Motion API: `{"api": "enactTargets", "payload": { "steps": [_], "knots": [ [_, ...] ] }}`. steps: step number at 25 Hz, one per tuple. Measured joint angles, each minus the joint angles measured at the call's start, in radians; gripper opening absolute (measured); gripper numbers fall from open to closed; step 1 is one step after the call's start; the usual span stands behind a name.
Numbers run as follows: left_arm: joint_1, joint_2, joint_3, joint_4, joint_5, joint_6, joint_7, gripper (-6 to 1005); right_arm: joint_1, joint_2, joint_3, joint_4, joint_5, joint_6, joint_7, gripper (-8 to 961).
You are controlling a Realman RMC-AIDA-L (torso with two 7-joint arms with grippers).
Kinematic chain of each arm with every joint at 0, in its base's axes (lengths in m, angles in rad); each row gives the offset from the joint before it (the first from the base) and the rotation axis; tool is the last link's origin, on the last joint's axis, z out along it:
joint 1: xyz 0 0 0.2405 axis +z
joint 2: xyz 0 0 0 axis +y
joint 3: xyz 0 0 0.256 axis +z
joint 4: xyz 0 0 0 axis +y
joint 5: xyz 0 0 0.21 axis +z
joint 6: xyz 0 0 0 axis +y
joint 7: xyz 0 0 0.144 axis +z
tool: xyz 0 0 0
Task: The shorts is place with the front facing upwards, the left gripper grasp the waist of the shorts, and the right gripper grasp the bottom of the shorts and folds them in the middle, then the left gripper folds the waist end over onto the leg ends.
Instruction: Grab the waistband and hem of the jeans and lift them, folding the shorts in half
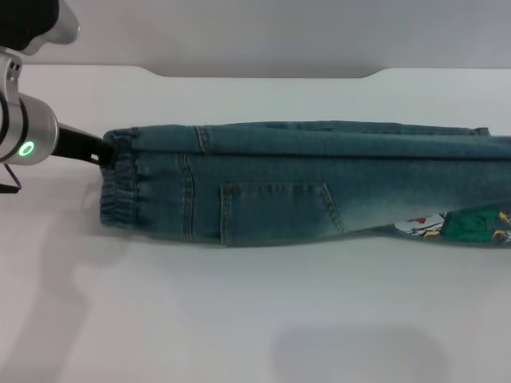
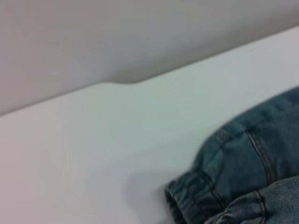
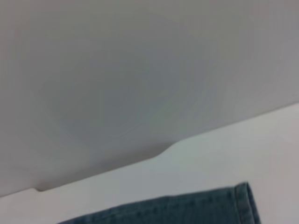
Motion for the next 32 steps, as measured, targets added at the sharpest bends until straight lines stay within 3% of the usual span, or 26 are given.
{"api": "enactTargets", "payload": {
  "steps": [10, 18, 32],
  "knots": [
    [0.013, 0.0, -0.001, 0.034, -0.008, 0.133, 0.013, 49, 0.053, 0.003, -0.005, -0.059, 0.004, -0.107, -0.069, 25],
    [-0.002, 0.0, -0.001, 0.061, -0.01, 0.16, 0.025, 48, 0.103, 0.003, -0.008, -0.115, 0.003, -0.246, -0.188, 25],
    [-0.079, -0.001, -0.002, 0.215, -0.031, 0.268, 0.04, -1, 0.223, -0.002, -0.01, -0.306, 0.002, -0.419, -0.32, 26]
  ]
}}
